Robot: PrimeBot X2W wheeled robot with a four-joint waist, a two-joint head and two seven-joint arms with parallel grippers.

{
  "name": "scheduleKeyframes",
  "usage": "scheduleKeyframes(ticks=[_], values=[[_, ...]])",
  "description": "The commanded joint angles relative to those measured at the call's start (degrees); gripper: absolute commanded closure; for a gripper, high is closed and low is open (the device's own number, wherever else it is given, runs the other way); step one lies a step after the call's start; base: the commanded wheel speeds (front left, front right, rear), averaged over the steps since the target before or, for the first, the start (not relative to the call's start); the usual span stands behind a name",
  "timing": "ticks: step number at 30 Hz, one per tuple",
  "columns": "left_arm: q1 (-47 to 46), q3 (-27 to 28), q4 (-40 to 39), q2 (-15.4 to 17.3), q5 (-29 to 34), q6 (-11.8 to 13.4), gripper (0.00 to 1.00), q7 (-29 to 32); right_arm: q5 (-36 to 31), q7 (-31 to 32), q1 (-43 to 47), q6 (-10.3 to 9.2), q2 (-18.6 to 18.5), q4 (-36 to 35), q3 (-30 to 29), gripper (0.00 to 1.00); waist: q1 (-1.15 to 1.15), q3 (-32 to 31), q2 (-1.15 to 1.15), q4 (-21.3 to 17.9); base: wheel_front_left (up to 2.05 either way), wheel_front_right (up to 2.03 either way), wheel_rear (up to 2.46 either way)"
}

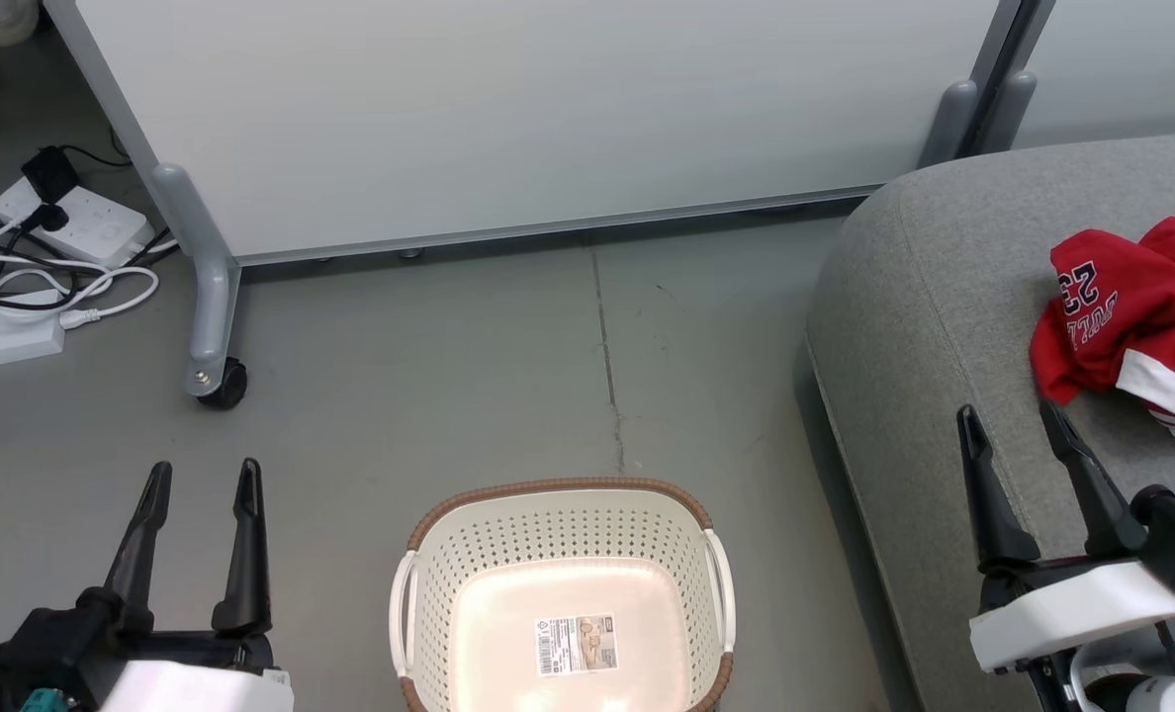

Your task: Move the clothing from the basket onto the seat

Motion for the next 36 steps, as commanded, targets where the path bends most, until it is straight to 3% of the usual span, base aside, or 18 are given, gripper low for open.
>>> scheduleKeyframes(ticks=[1,14,36], values=[[0.56,0.37,0.18,-0.01,0.40,-0.34,0.00,-0.16,-0.46,0.21,0.81,0.01,-0.09,-0.46,-0.18,0.00,0.00,-0.39,0.00,0.02,0.00,0.00,0.00],[4.23,-0.13,2.62,-0.18,0.54,-1.38,0.00,-0.03,-0.92,0.92,4.06,0.01,0.31,-1.35,-0.09,0.00,0.00,-3.09,0.00,-0.03,0.00,0.00,0.00],[5.51,0.07,3.93,-0.12,-0.61,0.28,0.00,0.66,-1.40,1.91,4.61,0.01,0.57,-1.10,0.49,0.00,0.00,-4.43,0.00,0.26,0.00,0.00,0.00]])
